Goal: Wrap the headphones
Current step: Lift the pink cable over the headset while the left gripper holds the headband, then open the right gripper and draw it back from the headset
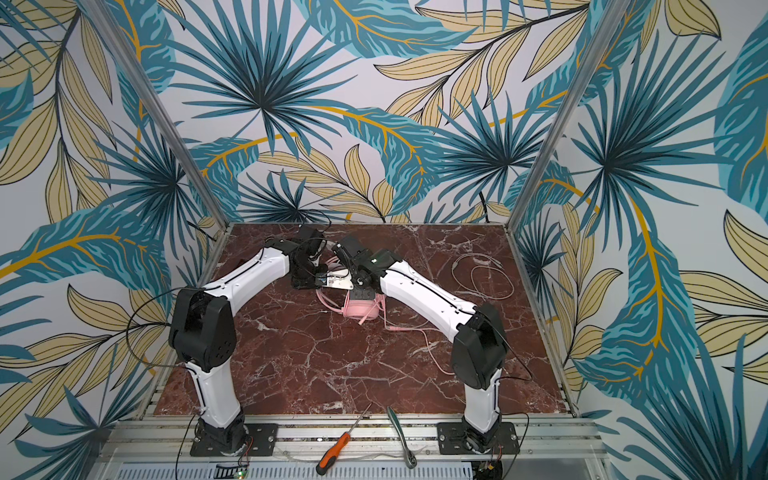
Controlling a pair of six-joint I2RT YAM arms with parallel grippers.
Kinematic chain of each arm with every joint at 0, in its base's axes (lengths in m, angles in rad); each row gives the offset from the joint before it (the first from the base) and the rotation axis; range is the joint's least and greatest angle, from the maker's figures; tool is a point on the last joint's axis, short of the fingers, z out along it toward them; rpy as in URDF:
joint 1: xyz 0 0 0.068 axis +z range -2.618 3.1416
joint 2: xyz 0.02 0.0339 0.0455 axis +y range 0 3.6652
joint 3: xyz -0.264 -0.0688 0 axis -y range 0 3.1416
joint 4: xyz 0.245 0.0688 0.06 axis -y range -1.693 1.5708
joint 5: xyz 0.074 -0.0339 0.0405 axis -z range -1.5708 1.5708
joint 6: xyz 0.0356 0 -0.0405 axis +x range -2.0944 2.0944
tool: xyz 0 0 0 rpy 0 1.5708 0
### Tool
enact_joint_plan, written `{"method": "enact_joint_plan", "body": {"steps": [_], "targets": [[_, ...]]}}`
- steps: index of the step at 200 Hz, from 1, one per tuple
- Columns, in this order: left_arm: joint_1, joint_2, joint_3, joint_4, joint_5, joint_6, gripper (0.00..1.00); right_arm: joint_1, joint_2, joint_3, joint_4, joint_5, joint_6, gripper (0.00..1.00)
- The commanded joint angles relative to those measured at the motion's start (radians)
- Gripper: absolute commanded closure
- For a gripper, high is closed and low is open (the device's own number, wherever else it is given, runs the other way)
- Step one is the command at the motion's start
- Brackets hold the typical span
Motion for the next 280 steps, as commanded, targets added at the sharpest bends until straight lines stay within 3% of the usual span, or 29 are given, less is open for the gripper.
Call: {"method": "enact_joint_plan", "body": {"steps": [1,228,280], "targets": [[-0.005,-0.017,0.028,0.003,0.060,0.042,1.00,-0.018,0.001,-0.022,0.066,0.052,0.007,0.98],[-0.005,-0.030,-0.019,0.002,0.149,0.099,1.00,-0.063,0.028,-0.021,0.063,0.201,0.152,0.77],[-0.004,-0.040,-0.028,0.004,0.168,0.108,1.00,-0.081,0.053,0.002,0.050,0.202,0.203,0.76]]}}
